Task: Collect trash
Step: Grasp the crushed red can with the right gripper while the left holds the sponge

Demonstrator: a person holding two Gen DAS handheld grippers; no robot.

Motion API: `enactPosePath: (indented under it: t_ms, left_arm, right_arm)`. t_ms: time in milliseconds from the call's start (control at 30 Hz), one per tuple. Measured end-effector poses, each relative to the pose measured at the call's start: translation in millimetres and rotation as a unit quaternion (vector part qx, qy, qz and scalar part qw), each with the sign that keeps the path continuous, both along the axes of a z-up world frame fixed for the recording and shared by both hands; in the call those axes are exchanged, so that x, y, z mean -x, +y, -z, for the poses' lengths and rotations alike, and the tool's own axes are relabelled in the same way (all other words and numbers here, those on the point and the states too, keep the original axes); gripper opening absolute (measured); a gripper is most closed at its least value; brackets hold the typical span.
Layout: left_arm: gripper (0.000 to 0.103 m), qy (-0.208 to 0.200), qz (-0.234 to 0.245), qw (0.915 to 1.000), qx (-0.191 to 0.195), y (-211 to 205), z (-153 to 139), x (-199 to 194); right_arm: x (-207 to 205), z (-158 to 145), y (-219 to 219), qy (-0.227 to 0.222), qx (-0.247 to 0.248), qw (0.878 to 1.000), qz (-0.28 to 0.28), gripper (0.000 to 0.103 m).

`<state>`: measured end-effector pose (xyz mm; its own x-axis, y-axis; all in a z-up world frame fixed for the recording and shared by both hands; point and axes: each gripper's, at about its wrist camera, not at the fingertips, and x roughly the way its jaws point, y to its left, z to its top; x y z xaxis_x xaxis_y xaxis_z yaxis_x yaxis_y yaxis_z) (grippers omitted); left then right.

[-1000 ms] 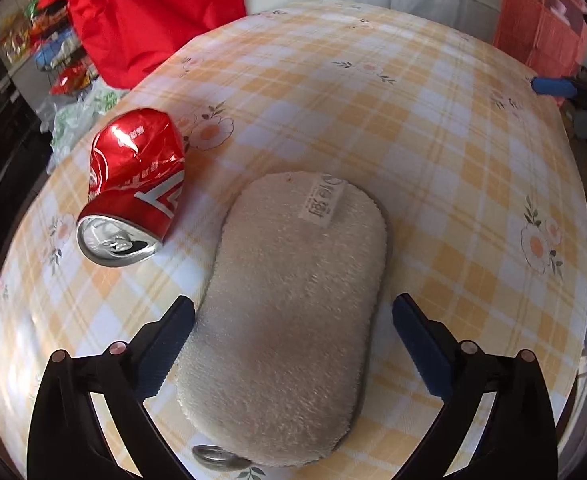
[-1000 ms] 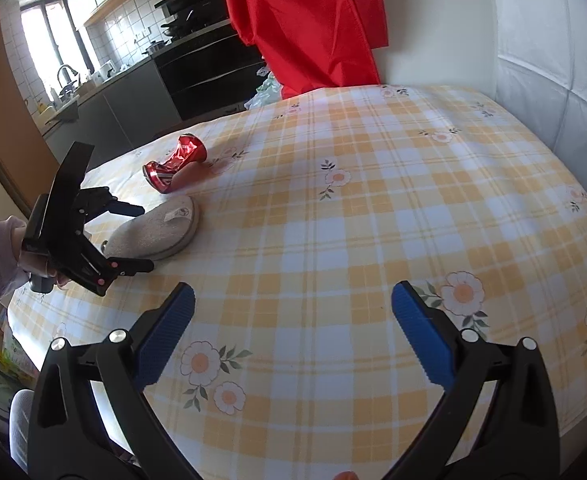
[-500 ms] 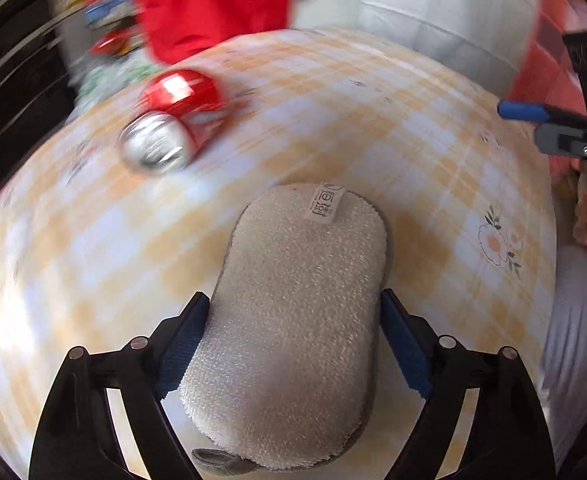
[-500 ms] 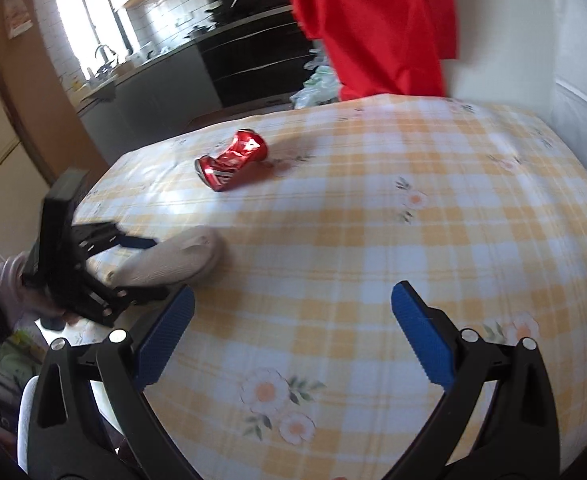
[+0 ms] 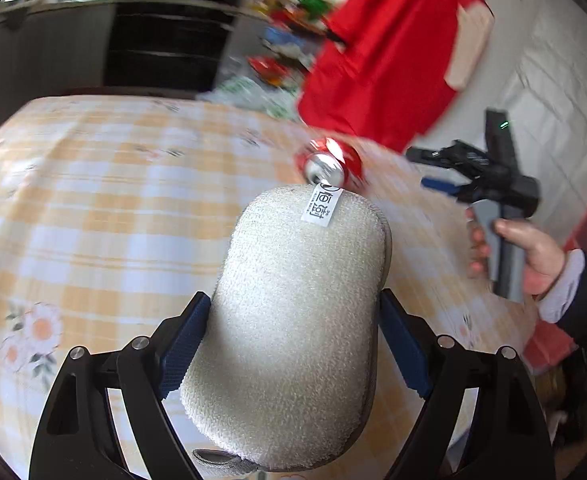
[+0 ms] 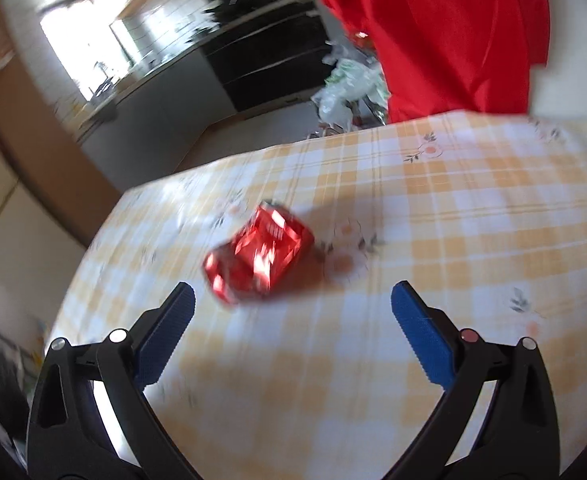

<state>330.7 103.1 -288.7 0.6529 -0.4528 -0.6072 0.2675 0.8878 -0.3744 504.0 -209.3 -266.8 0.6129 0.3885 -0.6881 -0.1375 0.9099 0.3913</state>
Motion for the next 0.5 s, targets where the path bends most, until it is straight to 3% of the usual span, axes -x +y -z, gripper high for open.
enactPosePath:
  t_ms: [167,433,500]
  left_arm:
    - [0.082,-0.008,-0.045,0.9988,0.015,25,-3,-1]
    - [0.082,-0.025,-0.078,0.9965,0.016,57,-5,17]
    - [0.082,-0.025,-0.090,0.9952,0.030,62,-4,23]
  right_arm:
    - [-37,25,18,0.025,-0.030,0.999,0.038,0.097]
    - [-67,56,36,0.059,-0.073,0.992,0.079,0.096]
    - [-69,60,46,0.072,-0.082,0.992,0.057,0.067]
